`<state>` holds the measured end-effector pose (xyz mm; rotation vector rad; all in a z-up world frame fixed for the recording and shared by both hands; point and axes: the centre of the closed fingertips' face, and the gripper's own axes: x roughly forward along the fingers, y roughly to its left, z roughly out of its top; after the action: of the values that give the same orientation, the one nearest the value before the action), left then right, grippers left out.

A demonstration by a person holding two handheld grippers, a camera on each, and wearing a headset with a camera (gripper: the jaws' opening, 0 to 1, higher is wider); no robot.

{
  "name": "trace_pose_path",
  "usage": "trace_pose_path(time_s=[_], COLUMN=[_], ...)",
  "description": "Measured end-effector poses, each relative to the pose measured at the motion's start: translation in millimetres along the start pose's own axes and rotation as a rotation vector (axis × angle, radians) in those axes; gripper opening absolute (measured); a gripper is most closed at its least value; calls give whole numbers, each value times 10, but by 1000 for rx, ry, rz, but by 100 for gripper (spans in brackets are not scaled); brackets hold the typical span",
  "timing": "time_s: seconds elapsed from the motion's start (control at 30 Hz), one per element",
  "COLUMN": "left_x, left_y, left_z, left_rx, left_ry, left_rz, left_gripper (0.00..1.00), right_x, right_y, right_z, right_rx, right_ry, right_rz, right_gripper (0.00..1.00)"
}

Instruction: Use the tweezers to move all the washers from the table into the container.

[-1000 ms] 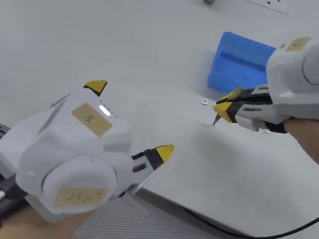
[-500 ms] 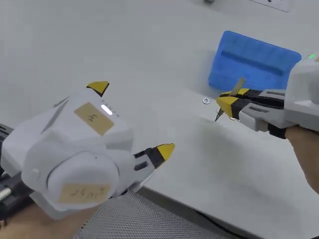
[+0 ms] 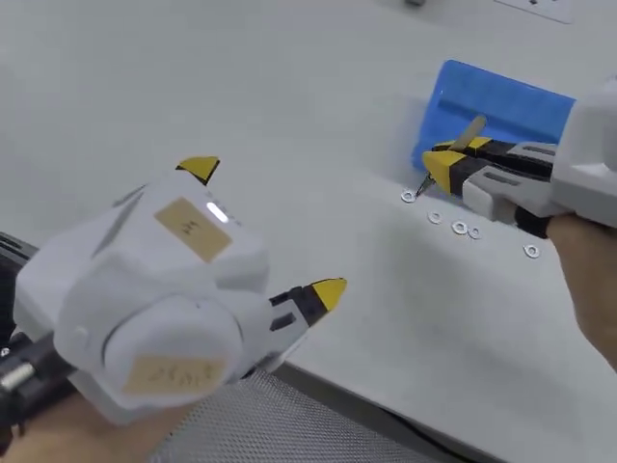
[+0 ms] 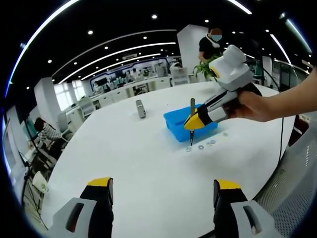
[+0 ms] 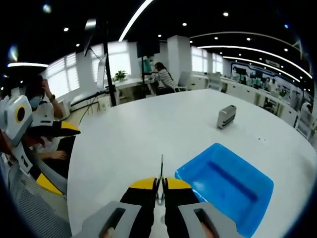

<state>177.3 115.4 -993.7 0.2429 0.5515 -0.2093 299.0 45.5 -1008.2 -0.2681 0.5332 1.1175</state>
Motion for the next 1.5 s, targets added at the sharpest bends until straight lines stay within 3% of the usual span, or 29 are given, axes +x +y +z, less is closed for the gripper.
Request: trace_pose_path(time_s=[0.7,1.5], left_x=[10,6], left_y=[1,8], left_z=[-24,-20], left_rx=[6,6], left_ry=[12,10], left_rz=[0,3], left_gripper=[84,84], right_x=[112,106], right_y=[-129,-77], right_z=[-108,-101], right_rx=[-6,-13], right_ry=[5,27], right_rz=[-24,-15], right_gripper=[2,2])
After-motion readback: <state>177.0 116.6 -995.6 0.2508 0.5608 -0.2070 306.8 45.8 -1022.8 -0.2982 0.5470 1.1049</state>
